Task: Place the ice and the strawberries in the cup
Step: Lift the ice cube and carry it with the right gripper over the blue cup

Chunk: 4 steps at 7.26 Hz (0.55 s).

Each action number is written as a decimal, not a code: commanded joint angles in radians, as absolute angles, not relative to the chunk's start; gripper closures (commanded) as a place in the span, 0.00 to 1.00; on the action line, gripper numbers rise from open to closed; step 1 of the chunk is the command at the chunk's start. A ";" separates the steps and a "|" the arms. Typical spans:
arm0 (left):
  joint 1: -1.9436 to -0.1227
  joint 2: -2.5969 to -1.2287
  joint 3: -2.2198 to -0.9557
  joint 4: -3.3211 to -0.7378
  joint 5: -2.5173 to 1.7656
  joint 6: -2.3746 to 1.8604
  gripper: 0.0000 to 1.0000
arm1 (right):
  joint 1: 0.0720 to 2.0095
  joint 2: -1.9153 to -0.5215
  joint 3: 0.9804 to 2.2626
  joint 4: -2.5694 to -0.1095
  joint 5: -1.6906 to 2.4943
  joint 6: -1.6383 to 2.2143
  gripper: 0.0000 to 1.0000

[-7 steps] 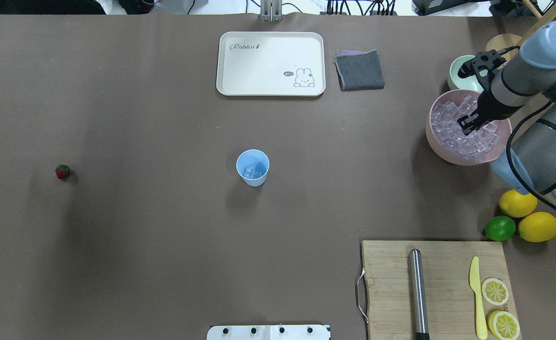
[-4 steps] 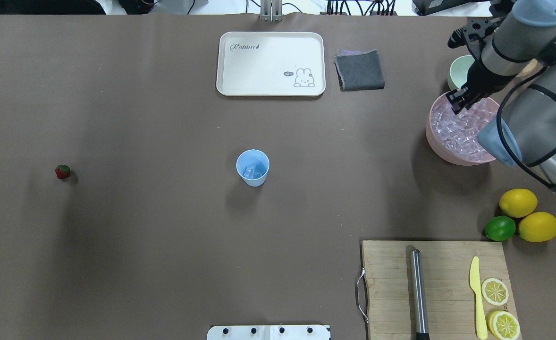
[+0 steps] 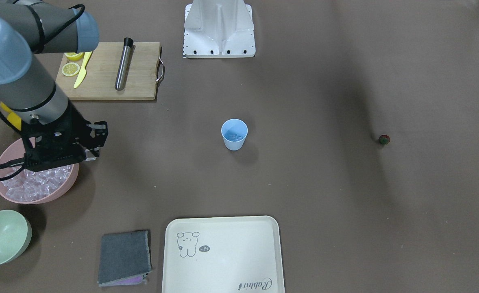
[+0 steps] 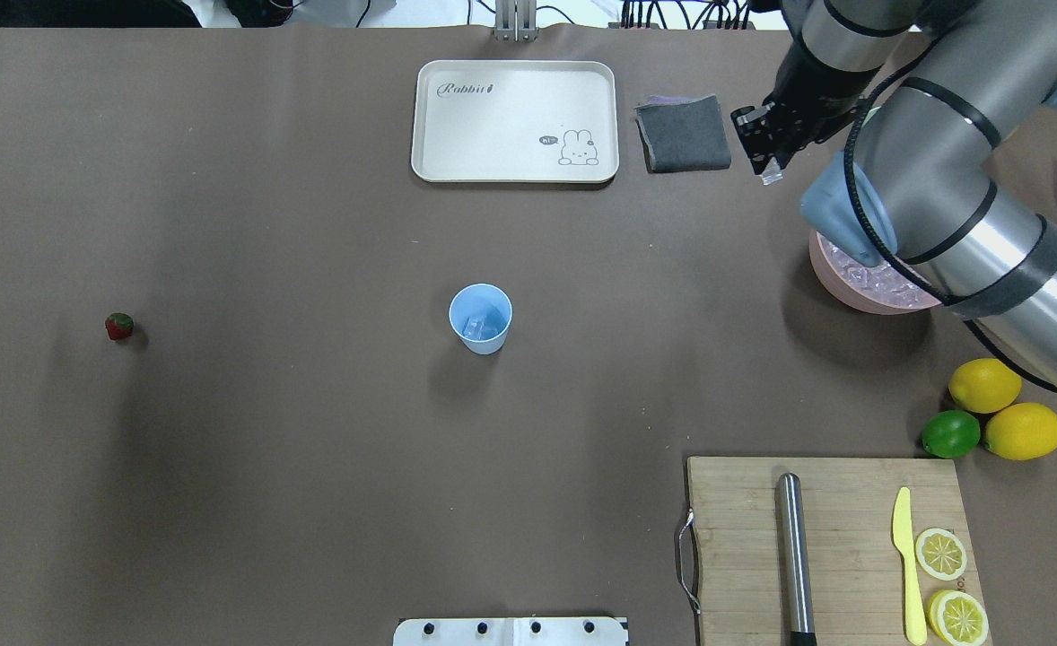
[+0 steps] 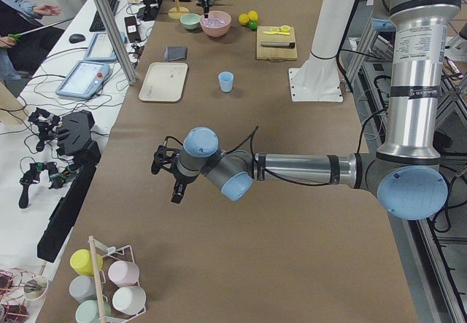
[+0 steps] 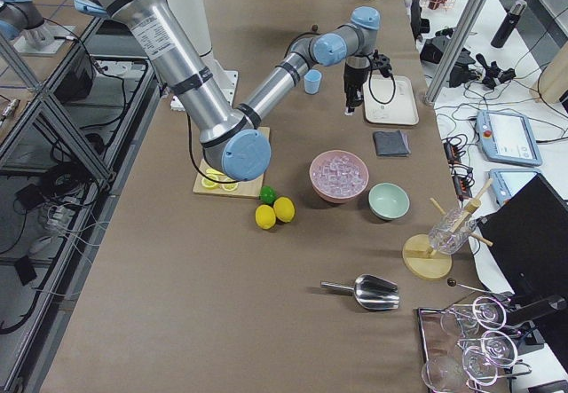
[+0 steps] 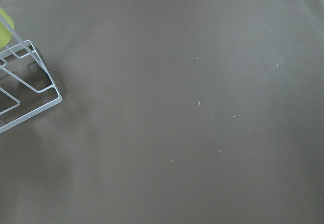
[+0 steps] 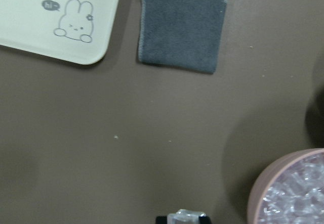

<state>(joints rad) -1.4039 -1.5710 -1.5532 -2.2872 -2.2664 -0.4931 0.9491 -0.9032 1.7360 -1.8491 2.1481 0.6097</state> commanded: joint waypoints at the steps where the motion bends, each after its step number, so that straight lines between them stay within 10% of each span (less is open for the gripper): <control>1: -1.387 -1.575 -1.551 -2.287 -2.267 -0.494 0.03 | 0.826 -0.777 1.746 -1.850 2.134 0.881 0.93; 4: -1.376 -1.575 -1.549 -2.289 -2.267 -0.509 0.03 | 0.613 -0.666 1.727 -1.826 1.953 1.115 0.94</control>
